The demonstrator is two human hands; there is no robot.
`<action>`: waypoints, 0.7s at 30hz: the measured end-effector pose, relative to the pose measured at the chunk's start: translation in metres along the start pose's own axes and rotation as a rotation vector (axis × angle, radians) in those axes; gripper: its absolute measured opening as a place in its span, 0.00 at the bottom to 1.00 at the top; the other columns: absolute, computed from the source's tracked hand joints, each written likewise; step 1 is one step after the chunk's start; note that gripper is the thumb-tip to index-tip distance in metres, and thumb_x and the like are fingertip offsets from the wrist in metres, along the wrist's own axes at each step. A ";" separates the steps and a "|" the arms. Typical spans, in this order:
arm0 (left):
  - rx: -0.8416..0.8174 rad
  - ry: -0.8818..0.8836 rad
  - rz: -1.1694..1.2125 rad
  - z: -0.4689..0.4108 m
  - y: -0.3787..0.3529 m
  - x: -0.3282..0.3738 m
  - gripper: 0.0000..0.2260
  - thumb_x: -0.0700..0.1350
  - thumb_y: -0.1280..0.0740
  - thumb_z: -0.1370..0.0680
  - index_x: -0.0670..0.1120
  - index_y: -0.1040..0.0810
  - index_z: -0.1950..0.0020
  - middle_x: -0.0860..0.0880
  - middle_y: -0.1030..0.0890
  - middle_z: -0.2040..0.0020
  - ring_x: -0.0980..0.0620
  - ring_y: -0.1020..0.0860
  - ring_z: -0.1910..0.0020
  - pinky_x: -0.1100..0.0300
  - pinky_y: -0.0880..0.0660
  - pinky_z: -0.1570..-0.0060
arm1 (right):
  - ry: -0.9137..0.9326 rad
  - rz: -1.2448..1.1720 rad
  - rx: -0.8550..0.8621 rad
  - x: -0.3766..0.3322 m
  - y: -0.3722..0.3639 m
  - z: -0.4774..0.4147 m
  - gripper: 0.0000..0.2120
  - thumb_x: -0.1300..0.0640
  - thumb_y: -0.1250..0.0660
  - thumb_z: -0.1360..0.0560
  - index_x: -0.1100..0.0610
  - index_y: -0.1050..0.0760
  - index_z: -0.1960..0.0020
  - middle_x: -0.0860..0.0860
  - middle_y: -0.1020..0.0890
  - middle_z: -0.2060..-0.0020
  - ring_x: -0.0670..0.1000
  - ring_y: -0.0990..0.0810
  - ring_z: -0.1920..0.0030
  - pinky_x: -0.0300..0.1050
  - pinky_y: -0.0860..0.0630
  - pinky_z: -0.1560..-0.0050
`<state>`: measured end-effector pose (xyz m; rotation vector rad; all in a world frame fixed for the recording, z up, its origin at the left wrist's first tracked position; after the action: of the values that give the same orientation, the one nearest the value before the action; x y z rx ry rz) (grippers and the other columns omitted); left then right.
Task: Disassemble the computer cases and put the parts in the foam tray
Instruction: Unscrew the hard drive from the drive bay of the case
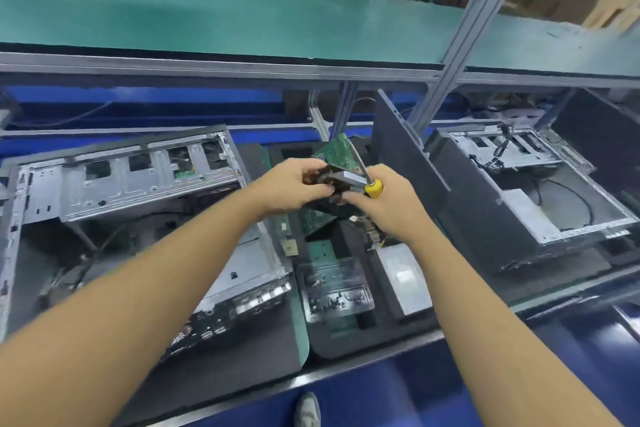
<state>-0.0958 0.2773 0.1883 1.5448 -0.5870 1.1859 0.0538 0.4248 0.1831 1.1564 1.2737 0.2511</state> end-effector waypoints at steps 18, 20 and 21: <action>0.115 0.334 -0.688 -0.046 -0.008 -0.066 0.16 0.48 0.38 0.19 0.55 0.24 0.31 0.53 0.19 0.37 0.48 0.23 0.38 0.52 0.28 0.36 | -0.131 0.387 -0.503 0.104 -0.117 -0.079 0.12 0.46 0.26 0.27 0.49 0.27 0.57 0.47 0.24 0.64 0.57 0.24 0.60 0.44 0.32 0.65; 0.138 0.329 -0.649 -0.040 -0.008 -0.066 0.15 0.47 0.38 0.18 0.55 0.23 0.32 0.54 0.17 0.41 0.49 0.22 0.40 0.54 0.29 0.36 | -0.138 0.431 -0.545 0.099 -0.122 -0.081 0.12 0.47 0.25 0.28 0.50 0.25 0.52 0.50 0.21 0.59 0.58 0.24 0.59 0.46 0.29 0.61; 0.143 0.330 -0.637 -0.038 -0.009 -0.066 0.15 0.48 0.39 0.18 0.56 0.23 0.32 0.54 0.16 0.43 0.49 0.22 0.41 0.55 0.30 0.36 | -0.150 0.439 -0.556 0.098 -0.125 -0.081 0.13 0.47 0.24 0.28 0.50 0.24 0.50 0.51 0.20 0.57 0.58 0.23 0.58 0.47 0.28 0.60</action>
<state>-0.1285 0.3018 0.1236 1.4519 0.2088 0.9595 -0.0331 0.4803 0.0381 0.9321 0.7333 0.7769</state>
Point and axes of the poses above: each hand's wrist, its own z-axis away from the middle knuckle, its own y-axis out of the back of the hand, x = y × z, the point moved 1 cm from there along -z, towards the middle knuckle
